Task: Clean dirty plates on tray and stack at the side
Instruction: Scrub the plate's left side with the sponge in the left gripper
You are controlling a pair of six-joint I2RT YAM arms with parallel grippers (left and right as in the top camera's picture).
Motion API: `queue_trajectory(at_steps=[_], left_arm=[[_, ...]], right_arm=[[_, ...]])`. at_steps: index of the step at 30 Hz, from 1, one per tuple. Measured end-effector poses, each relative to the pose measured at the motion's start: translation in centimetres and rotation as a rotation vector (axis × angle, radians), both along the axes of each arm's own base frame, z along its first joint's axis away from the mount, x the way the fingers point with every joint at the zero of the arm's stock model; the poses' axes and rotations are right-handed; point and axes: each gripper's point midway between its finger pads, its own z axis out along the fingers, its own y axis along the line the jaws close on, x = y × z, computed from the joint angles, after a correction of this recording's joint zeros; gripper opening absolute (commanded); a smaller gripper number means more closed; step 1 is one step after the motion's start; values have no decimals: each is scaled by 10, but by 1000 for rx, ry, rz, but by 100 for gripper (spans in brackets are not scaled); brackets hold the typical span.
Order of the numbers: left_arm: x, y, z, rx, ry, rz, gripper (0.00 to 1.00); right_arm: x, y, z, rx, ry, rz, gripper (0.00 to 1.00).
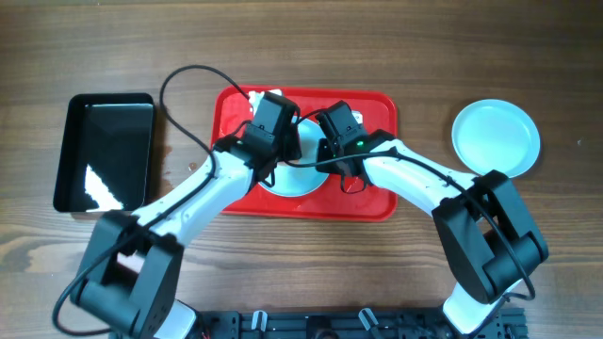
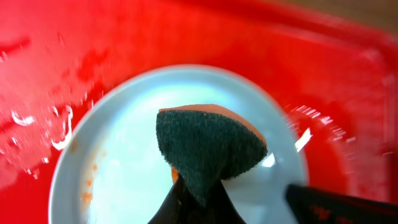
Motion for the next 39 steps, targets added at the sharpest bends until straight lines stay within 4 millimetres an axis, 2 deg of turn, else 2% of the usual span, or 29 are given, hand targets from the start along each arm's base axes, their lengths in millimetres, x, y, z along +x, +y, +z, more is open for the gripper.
queue_trajectory(at_steps=[8, 13, 18, 26, 30, 34, 37, 39], left_arm=[[-14, 7, -33, 58, 106, 1, 4], [-23, 17, -42, 109, 151, 2, 4], [-23, 29, -43, 190, 139, -14, 4], [-4, 62, -31, 387, 26, 54, 4], [18, 78, -12, 479, -107, 143, 4], [28, 91, 3, 564, -184, 194, 4], [27, 90, 7, 587, -197, 189, 4], [25, 80, 8, 573, -204, 163, 4]], right_arm=[[0, 0, 0, 0, 0, 0, 4], [0, 0, 0, 0, 0, 0, 4], [0, 0, 0, 0, 0, 0, 4], [0, 0, 0, 1, 0, 0, 4], [0, 0, 0, 1, 0, 0, 4], [0, 0, 0, 1, 0, 0, 4], [0, 0, 0, 1, 0, 0, 4], [0, 0, 0, 0, -1, 0, 4]])
